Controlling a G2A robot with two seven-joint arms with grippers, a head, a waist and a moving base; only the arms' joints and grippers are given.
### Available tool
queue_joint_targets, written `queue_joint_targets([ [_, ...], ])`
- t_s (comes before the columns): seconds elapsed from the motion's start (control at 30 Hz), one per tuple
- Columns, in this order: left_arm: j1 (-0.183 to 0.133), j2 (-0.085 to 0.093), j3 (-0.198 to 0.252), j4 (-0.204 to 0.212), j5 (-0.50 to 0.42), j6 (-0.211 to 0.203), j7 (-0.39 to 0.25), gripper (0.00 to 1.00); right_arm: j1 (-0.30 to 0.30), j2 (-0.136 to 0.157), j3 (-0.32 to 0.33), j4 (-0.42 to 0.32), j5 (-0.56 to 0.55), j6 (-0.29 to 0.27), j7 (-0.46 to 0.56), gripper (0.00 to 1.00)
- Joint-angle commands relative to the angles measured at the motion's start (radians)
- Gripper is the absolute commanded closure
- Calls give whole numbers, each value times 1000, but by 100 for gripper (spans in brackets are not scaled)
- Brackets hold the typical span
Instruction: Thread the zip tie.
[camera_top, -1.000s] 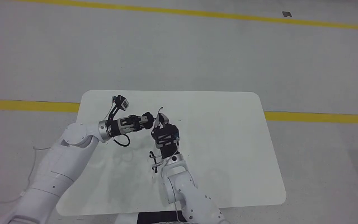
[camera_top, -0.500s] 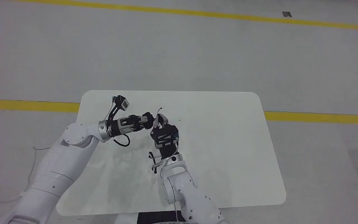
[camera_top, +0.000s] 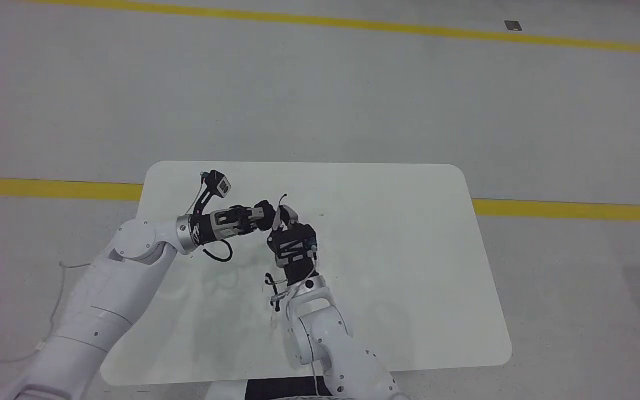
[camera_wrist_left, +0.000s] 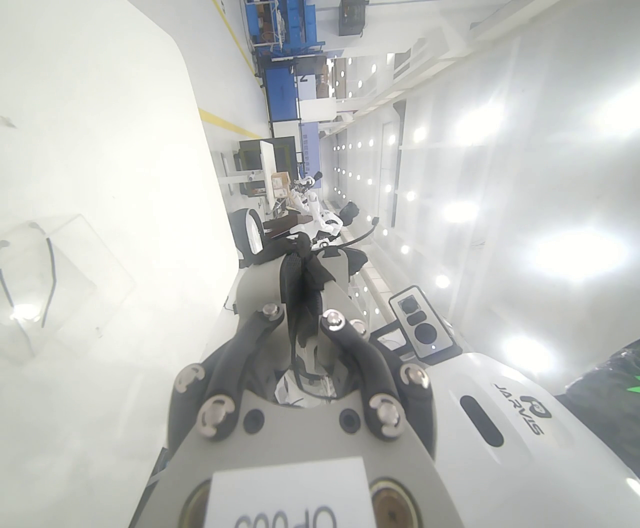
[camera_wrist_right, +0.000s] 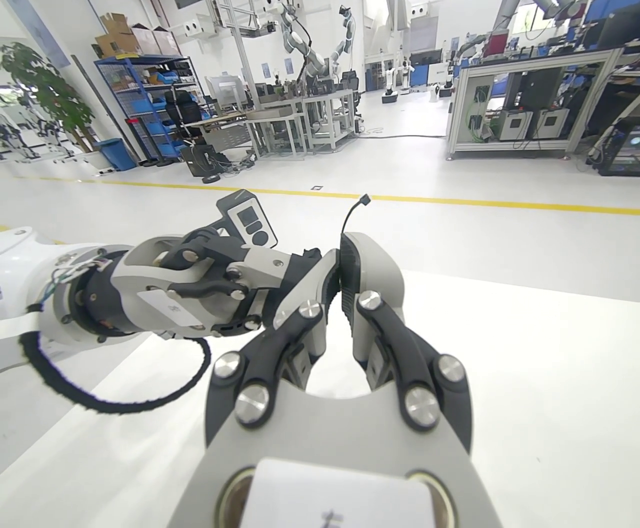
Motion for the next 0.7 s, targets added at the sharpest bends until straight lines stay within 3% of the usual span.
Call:
queue_joint_targets([
  [0.0,0,0,0,0,0,0,0,100,0,0,0,1,0,0,1,100],
  [0.2,0,0,0,0,0,0,0,100,1,0,0,5,2,1,2,100],
  [0.23,0,0,0,0,0,0,0,100,0,0,1,4,3,3,2,70],
  [0.27,0,0,0,0,0,0,0,100,-1,-1,2,4,5,6,1,16],
  [0.3,0,0,0,0,0,0,0,100,-2,-1,4,2,7,10,0,0],
  [0.53,0,0,0,0,0,0,0,100,-32,7,23,-38,-4,8,-37,0],
  [0.67,0,0,0,0,0,0,0,100,-64,18,48,-73,-18,-24,-68,0],
])
